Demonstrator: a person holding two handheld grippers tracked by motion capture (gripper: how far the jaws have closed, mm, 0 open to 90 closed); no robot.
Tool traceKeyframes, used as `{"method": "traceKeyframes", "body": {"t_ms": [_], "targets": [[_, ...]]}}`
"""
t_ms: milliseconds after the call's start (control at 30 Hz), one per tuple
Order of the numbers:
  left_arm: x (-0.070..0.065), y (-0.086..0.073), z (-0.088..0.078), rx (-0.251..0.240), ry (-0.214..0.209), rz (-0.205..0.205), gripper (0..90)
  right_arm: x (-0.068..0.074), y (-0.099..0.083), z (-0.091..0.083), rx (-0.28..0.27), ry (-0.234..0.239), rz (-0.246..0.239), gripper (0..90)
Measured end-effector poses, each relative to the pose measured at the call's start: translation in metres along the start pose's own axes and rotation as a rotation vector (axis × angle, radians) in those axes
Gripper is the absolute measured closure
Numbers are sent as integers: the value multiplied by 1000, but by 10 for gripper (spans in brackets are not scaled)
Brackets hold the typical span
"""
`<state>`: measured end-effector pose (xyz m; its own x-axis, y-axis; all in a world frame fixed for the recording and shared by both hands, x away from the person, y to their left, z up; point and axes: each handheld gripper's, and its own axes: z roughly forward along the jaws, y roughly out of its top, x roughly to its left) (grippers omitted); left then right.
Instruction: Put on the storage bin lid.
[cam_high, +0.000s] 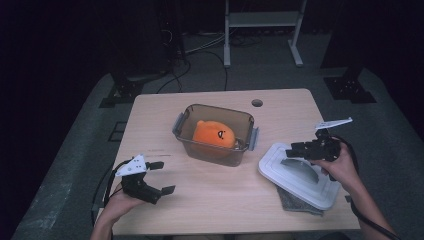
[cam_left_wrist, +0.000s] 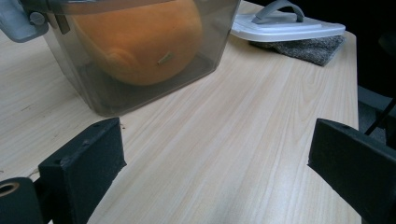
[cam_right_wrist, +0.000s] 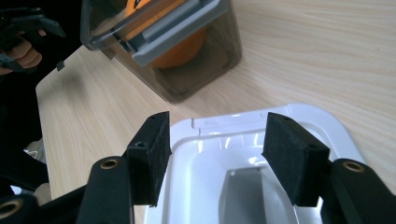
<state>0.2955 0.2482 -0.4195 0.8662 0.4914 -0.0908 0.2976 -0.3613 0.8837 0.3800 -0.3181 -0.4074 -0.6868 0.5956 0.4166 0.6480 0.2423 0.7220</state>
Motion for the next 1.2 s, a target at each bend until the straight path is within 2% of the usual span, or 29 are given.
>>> {"method": "traceKeyframes", "body": {"t_ms": [367, 867, 1200], "targets": [[0, -1, 2, 8, -4, 0, 28, -9, -21, -7, -13, -8, 35, 400], [-1, 0, 2, 11, -6, 1, 28, -12, -43, -8, -17, -4, 38, 418], [-1, -1, 2, 9, -7, -2, 29, -12, -52, -6, -2, -25, 32, 505]]}}
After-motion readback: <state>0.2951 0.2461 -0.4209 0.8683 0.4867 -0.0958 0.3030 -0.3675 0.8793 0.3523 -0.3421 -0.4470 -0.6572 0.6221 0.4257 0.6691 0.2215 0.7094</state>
